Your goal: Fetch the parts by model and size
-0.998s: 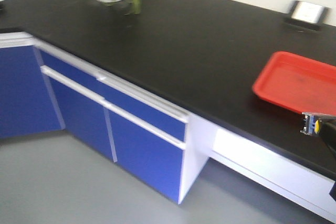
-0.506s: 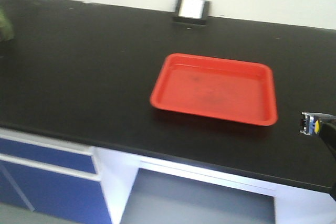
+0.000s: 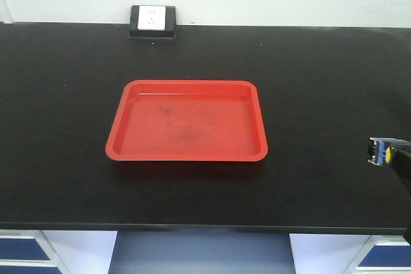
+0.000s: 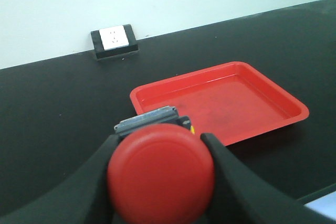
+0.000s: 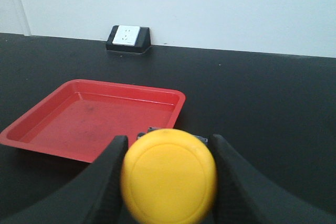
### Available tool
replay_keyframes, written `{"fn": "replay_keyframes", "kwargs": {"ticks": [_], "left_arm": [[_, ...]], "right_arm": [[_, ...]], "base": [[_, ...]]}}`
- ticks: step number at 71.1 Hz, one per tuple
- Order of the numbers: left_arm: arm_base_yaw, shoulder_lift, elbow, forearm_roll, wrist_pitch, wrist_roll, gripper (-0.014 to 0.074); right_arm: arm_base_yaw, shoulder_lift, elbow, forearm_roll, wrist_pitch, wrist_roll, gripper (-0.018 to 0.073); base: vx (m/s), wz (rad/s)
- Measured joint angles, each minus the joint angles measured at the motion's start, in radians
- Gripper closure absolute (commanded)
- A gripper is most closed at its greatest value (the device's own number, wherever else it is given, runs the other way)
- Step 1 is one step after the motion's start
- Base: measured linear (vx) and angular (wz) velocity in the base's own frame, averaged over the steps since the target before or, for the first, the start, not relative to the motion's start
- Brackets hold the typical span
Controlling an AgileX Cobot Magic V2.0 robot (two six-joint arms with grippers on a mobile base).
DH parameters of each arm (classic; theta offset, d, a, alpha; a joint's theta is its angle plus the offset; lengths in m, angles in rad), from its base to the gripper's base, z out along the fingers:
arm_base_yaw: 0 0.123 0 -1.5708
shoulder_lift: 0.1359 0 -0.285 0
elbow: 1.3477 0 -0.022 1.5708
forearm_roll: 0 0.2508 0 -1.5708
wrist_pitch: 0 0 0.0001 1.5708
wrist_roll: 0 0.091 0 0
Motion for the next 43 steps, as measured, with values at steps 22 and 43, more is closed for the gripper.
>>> {"fn": "replay_keyframes", "kwargs": {"ticks": [22, 43], "left_arm": [[0.0, 0.0, 0.0, 0.0, 0.0, 0.0, 0.0603], [0.0, 0.0, 0.0, 0.0, 0.0, 0.0, 0.0603]], "right_arm": [[0.0, 0.0, 0.0, 0.0, 0.0, 0.0, 0.0569], [0.0, 0.0, 0.0, 0.0, 0.0, 0.0, 0.0569]], "base": [[0.06, -0.03], [0.06, -0.03]]}}
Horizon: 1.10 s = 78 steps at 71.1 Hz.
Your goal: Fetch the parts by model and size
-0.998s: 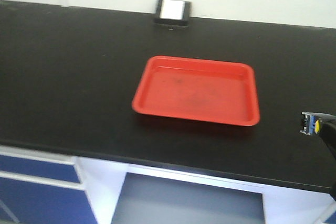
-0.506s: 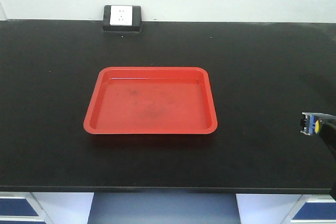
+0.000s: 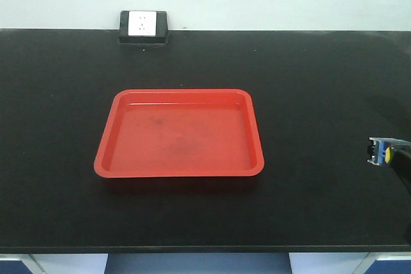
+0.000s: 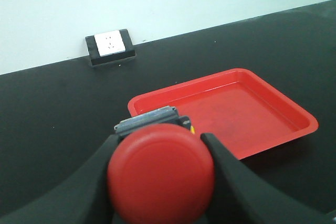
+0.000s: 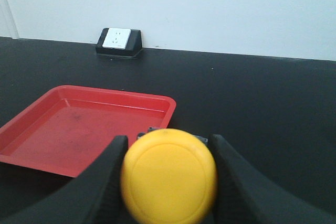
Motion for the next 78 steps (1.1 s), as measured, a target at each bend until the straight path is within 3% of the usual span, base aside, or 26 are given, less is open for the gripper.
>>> {"fn": "replay_keyframes", "kwargs": {"ticks": [78], "left_arm": [[0.0, 0.0, 0.0, 0.0, 0.0, 0.0, 0.0603]], "right_arm": [[0.0, 0.0, 0.0, 0.0, 0.0, 0.0, 0.0569]], "base": [[0.05, 0.0]]}}
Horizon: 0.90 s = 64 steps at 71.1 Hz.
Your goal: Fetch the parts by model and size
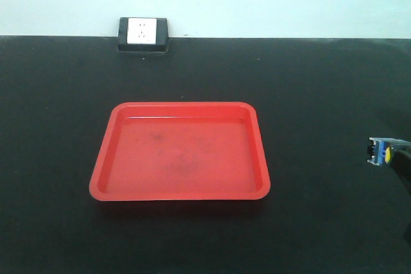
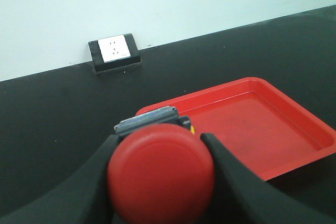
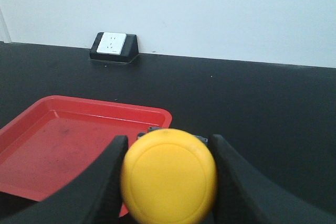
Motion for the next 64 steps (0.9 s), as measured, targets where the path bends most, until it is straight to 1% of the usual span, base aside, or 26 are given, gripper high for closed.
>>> {"fn": "replay_keyframes", "kwargs": {"ticks": [64], "left_arm": [[0.0, 0.001, 0.0, -0.001, 0.001, 0.0, 0.0603]], "right_arm": [[0.0, 0.003, 0.001, 0.0, 0.004, 0.0, 0.0569]], "base": [[0.01, 0.0]]}}
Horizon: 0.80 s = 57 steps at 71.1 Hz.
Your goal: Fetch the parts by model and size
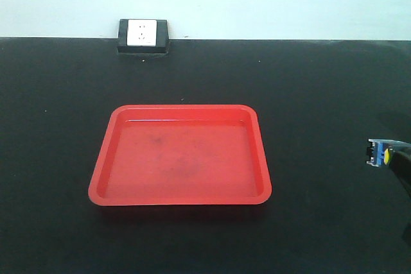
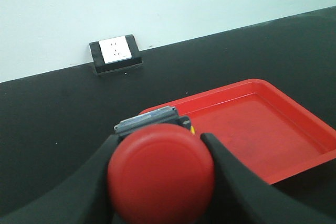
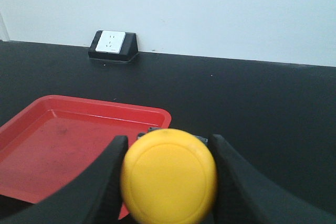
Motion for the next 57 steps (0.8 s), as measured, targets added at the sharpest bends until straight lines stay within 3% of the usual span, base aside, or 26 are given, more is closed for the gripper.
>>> {"fn": "replay_keyframes", "kwargs": {"ticks": [57], "left_arm": [[0.0, 0.0, 0.0, 0.0, 0.0, 0.0, 0.0603]], "right_arm": [[0.0, 0.0, 0.0, 0.0, 0.003, 0.0, 0.0569]], "base": [[0.0, 0.0]]}}
